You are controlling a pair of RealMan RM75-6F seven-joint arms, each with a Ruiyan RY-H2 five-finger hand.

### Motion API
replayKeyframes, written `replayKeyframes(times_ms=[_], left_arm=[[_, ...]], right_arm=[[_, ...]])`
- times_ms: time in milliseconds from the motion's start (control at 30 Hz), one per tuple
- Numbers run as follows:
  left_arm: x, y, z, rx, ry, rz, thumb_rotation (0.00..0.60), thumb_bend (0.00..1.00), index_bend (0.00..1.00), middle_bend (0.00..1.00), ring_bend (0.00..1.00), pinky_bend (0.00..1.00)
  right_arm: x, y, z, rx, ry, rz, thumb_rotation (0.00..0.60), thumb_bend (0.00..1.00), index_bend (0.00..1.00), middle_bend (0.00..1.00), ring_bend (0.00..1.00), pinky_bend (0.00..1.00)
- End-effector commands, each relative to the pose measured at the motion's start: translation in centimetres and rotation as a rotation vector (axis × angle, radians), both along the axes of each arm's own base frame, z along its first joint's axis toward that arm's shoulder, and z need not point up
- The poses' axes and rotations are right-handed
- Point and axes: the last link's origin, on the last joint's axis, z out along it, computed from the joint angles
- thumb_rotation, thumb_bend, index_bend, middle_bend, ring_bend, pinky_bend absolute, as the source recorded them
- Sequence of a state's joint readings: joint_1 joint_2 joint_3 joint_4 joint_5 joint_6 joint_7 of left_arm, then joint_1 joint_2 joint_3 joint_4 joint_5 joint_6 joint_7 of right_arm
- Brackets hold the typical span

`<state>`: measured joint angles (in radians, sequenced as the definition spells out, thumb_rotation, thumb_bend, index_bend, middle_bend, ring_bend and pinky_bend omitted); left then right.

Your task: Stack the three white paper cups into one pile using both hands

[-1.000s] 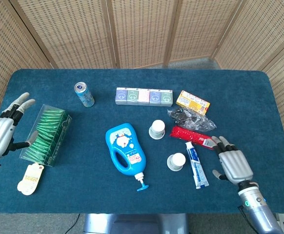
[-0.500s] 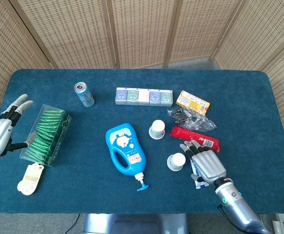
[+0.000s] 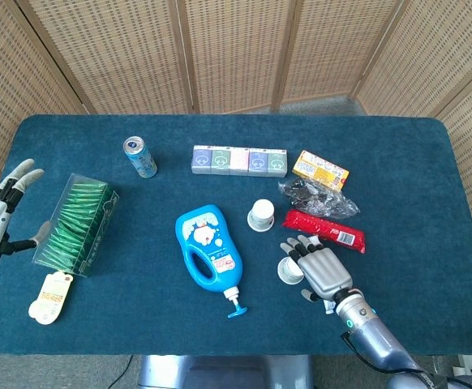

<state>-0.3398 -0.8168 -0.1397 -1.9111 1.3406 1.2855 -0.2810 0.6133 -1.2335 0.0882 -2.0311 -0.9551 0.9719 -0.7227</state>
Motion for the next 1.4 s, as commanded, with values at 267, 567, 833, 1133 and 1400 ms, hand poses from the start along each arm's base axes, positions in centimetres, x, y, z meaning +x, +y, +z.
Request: replayKeyframes(times_ms=[267, 567, 833, 1133, 1400], left_arm=[[-0.9, -0.6, 0.4, 0.01, -0.004, 0.018, 0.6, 0.44, 0.09, 0.02, 0.0, 0.15], [-1.5, -0.9, 0.8, 0.016, -0.021, 0.03, 0.6, 0.44, 0.09, 0.02, 0.0, 0.15], [-1.8, -0.9, 0.9, 0.016, -0.028, 0.033, 0.6, 0.44, 0.1, 0.02, 0.0, 0.15], [-1.8, -0.9, 0.9, 0.015, -0.026, 0.031, 0.6, 0.44, 0.1, 0.02, 0.0, 0.15], [-1.6, -0.7, 0.8, 0.012, -0.026, 0.025, 0.6, 0.44, 0.1, 0.02, 0.0, 0.15]], right_arm=[[0.0, -0.7, -1.6, 0.024, 0.027, -0.015, 0.6, 0.29, 0.05, 0.1, 0.0, 0.42], [0.5, -1.4, -2.6, 0.046, 0.044, -0.019, 0.6, 0.29, 0.21, 0.23, 0.05, 0.54], [0.5, -1.8, -2.8, 0.047, 0.051, -0.024, 0.6, 0.3, 0.35, 0.34, 0.14, 0.61], [0.6, -1.9, -2.7, 0.045, 0.055, -0.022, 0.6, 0.3, 0.39, 0.38, 0.18, 0.64], [0.8, -1.8, -2.4, 0.04, 0.052, -0.019, 0.6, 0.3, 0.4, 0.39, 0.2, 0.65]])
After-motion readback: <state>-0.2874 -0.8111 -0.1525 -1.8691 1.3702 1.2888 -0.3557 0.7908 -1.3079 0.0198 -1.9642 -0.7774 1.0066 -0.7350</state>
